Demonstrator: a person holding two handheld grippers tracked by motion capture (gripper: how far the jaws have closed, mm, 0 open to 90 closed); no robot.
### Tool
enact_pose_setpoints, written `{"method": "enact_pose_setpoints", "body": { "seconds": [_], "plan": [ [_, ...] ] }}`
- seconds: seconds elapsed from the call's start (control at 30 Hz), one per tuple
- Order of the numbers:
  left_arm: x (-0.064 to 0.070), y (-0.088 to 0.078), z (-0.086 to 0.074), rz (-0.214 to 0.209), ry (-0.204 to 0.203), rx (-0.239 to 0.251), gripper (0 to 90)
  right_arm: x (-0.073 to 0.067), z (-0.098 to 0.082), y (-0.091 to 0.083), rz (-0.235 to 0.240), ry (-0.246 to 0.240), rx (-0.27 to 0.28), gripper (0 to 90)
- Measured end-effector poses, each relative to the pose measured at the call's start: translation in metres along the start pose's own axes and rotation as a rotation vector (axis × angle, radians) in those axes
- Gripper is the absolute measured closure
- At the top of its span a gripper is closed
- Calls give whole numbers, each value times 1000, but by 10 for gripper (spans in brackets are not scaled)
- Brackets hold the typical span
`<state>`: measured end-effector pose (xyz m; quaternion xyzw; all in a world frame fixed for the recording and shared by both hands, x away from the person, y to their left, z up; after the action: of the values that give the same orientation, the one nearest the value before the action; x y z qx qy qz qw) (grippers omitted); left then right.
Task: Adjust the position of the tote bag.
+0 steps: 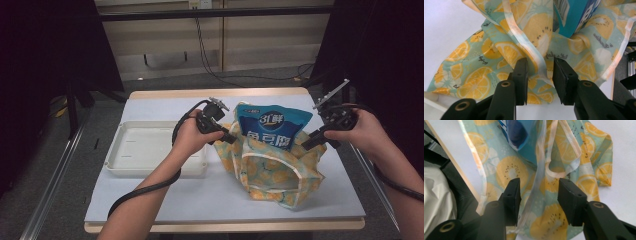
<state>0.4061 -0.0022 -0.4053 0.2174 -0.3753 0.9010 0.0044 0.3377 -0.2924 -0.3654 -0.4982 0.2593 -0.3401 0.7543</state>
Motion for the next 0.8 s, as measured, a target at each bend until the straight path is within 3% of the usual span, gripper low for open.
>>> {"method": "enact_pose_setpoints", "body": {
  "seconds": [0.13,0.27,0.37,0.4,0.57,0.8],
  "plan": [
    [0,0,-1,18,11,-23,815,0,1,7,12,-17,-3,654],
    [1,2,-2,0,2,-31,894,1,2,10,6,-18,-7,749],
    [1,3,-4,0,-14,-36,900,2,2,11,6,-19,-11,802],
    [0,2,-6,5,-6,-61,900,3,2,12,1,-8,-8,817],
    [-3,3,-13,4,-35,-67,900,9,2,16,6,19,-8,882],
    [-13,5,-27,18,-52,-122,900,21,-1,31,21,54,8,892]
  ]
}}
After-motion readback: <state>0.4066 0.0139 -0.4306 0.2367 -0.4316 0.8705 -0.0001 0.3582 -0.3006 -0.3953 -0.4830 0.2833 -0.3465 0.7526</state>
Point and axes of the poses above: each handheld gripper's, and its own axes: y roughly forward along the jaws, z roughly out of its top, x roughly to its right, the point moved 5 cm from there along y, roughly forward along the jaws, and after that the axes turned 12 degrees about -z, right-handed, at the moved point
